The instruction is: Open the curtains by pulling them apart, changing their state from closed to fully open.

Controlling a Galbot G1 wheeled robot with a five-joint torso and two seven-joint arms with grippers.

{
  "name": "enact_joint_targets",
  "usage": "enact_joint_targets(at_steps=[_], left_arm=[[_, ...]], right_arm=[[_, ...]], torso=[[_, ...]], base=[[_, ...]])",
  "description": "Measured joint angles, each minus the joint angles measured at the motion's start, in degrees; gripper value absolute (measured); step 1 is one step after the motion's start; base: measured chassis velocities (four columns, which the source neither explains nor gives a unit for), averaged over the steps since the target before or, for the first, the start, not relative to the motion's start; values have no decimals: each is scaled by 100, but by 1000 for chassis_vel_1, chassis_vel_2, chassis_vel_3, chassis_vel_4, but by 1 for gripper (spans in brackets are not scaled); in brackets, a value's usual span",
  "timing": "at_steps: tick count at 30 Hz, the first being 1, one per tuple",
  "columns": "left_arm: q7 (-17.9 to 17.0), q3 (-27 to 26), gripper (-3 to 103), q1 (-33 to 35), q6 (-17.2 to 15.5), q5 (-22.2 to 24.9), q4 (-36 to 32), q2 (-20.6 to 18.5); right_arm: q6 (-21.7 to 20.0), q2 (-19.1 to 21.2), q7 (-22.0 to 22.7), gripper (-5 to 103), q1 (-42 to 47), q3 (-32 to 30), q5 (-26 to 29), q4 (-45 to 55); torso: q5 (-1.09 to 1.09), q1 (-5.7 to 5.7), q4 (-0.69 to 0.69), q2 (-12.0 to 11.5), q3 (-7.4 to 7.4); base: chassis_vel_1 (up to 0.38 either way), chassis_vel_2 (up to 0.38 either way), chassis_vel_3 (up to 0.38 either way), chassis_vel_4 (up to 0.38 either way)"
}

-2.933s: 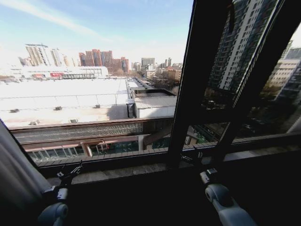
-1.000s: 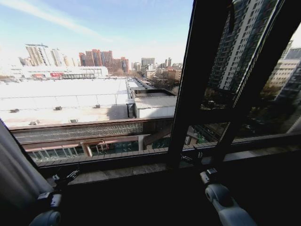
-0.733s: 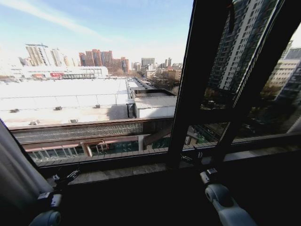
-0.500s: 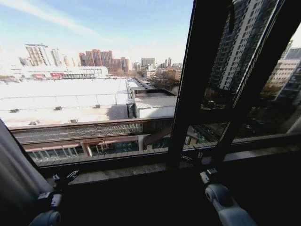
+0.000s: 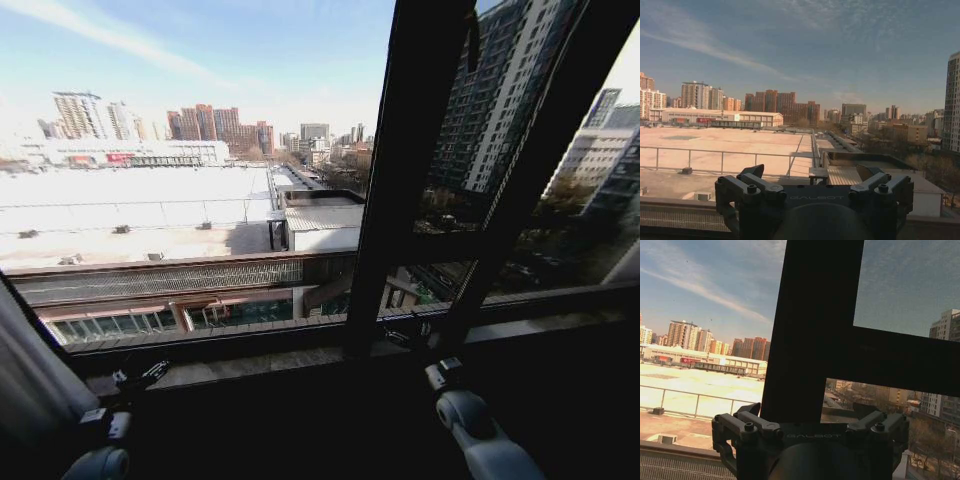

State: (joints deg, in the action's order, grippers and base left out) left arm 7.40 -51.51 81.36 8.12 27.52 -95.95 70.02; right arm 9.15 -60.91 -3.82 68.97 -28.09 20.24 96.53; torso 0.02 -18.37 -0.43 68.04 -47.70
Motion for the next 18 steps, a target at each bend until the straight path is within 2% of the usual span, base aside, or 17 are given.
enact_joint_targets(at_steps=[7,18], left_arm=[[0,1,100,0,-1,0,-1,0],[0,0,100,0,-2,0,-1,0]], right_arm=[[0,0,0,100,0,0,0,0],[0,0,0,100,0,0,0,-1]], torso=[[-1,0,1,0,0],[-1,0,0,0,0]], base=[[-298,-293,294,316],[-355,-349,360,359]])
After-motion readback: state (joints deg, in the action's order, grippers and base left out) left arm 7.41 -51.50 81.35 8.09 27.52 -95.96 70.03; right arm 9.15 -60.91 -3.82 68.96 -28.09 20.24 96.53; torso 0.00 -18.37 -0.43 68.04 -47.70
